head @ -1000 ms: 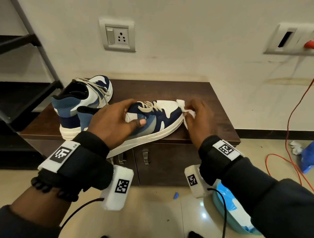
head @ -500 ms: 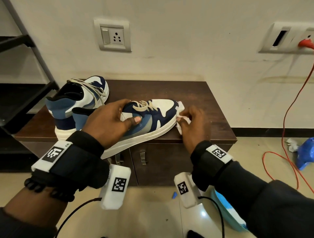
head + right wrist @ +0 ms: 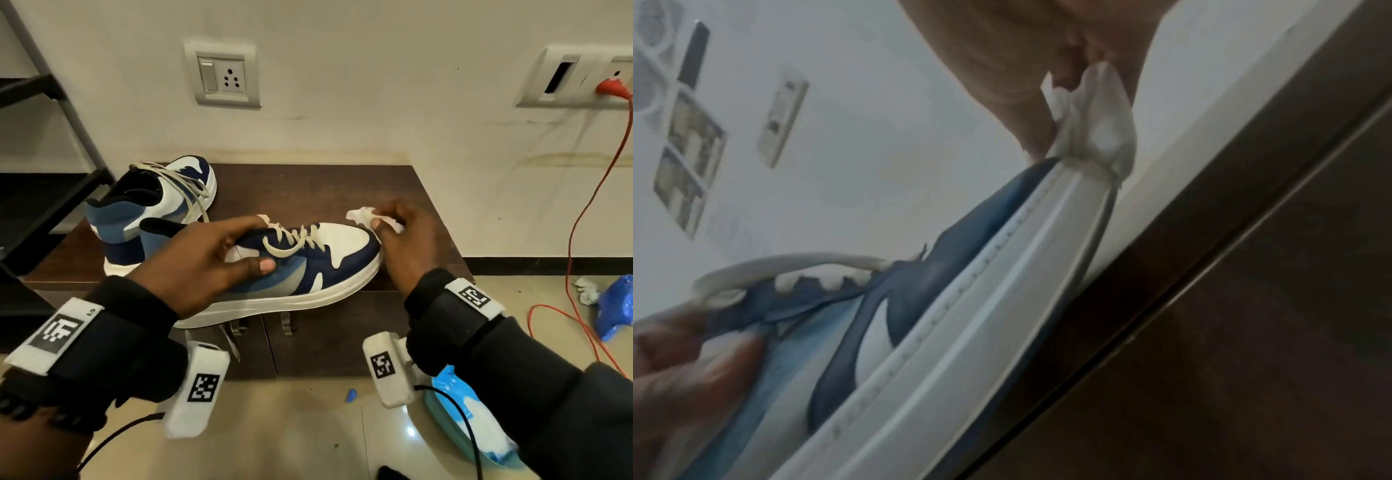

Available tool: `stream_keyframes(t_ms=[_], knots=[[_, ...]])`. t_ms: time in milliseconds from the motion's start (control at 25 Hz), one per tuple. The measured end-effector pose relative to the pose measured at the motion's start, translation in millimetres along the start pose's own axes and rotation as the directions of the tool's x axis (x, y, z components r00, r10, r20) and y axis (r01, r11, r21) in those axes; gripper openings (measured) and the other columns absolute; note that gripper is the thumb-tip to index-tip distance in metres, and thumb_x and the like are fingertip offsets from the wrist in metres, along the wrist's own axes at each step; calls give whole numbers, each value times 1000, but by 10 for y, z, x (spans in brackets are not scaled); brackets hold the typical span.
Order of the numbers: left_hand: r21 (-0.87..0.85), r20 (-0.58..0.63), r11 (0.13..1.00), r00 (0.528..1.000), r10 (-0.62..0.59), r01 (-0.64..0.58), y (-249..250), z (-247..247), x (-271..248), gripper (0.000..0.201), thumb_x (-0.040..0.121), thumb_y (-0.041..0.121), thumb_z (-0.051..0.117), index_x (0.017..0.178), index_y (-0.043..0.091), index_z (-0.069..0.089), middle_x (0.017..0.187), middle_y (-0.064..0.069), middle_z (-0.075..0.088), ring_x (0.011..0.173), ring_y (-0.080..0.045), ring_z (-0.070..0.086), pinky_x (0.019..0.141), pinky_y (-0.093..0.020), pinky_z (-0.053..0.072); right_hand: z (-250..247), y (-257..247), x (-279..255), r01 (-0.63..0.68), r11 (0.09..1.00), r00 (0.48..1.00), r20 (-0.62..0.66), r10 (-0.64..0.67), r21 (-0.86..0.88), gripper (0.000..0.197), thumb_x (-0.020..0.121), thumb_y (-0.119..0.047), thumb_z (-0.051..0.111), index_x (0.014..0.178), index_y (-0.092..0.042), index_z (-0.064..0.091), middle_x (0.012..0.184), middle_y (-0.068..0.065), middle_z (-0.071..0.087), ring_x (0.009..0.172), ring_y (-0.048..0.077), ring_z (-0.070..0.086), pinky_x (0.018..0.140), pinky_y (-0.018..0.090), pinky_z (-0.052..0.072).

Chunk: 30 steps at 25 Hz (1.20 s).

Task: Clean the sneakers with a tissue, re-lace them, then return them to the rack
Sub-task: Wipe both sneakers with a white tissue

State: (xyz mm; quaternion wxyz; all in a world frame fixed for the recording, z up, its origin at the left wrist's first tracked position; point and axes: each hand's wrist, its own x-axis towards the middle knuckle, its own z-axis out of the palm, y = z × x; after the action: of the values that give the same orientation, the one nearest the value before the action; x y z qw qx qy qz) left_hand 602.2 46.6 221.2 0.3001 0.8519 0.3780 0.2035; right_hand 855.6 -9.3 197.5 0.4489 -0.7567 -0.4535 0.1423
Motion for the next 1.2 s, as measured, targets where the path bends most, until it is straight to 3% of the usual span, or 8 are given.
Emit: stream_keyframes(t_ms=[120, 280, 440, 600, 760, 920, 1040, 1200], knots=[[90, -18, 996, 1000, 5, -3, -20, 8, 16, 47, 82, 47, 68, 124, 28, 58, 116, 19, 66, 111, 2, 58, 101, -37, 44, 53, -102, -119, 195, 970, 981, 41, -191, -148, 16, 91, -17, 59, 104, -22, 66, 112, -7, 59, 104, 9, 53, 88, 17, 43], [185, -102, 981, 994, -43, 61, 70, 76, 44, 60, 71, 69, 56, 119, 34, 64, 112, 22, 67, 108, 1, 59, 97, -36, 47, 138, -129, -228, 474, 859, 880, 129, -457, -193, 17, 85, -13, 64, 101, -17, 69, 103, -2, 61, 96, 13, 54, 80, 21, 39], [233, -254, 963, 964, -75, 136, 170, 182, 61, 60, 68, 78, 51, 105, 35, 71, 97, 19, 72, 95, -4, 64, 84, -32, 52, 61, -138, -166, 319, 868, 948, 124, -294, -380, 24, 93, -22, 54, 115, -20, 64, 116, 1, 60, 106, 19, 52, 87, 27, 42], [247, -271, 951, 956, -116, 185, 201, 202, 81, 48, 83, 64, 48, 108, 30, 71, 97, 11, 72, 93, -12, 64, 78, -30, 49, 270, -251, -429, 513, 828, 858, 182, -481, -228, 18, 90, -17, 57, 108, -15, 63, 107, 1, 58, 92, 14, 52, 74, 22, 41], [249, -257, 944, 955, -150, 216, 200, 200, 76, 47, 90, 60, 39, 98, 28, 72, 77, 5, 68, 76, -16, 60, 63, -28, 40, 156, -162, -283, 357, 874, 934, 120, -336, -331, 21, 91, -16, 55, 112, -14, 57, 113, 4, 55, 92, 12, 48, 71, 17, 34], [161, -206, 962, 961, -185, 220, 209, 182, 91, 47, 92, 59, 38, 85, 26, 71, 72, 3, 68, 75, -16, 62, 70, -35, 48, 506, -350, -796, 619, 784, 779, 161, -605, -46, 14, 87, -8, 60, 101, -8, 60, 96, 9, 57, 77, 20, 53, 60, 20, 39], [-15, -220, 965, 941, -257, 260, 221, 161, 86, 53, 95, 57, 33, 85, 21, 70, 86, -4, 69, 87, -21, 61, 84, -39, 46, 604, -336, -846, 715, 695, 697, 177, -695, -83, 11, 85, -2, 59, 95, -5, 59, 90, 11, 55, 73, 23, 53, 55, 34, 48], [-219, -225, 894, 871, -436, 391, 219, 139, 111, 59, 91, 66, 24, 91, 21, 62, 94, 0, 60, 97, -19, 53, 88, -34, 35, 418, -185, -464, 516, 848, 854, -8, -521, -120, 8, 87, -9, 62, 95, -8, 60, 95, 8, 57, 75, 12, 49, 56, 12, 38]])
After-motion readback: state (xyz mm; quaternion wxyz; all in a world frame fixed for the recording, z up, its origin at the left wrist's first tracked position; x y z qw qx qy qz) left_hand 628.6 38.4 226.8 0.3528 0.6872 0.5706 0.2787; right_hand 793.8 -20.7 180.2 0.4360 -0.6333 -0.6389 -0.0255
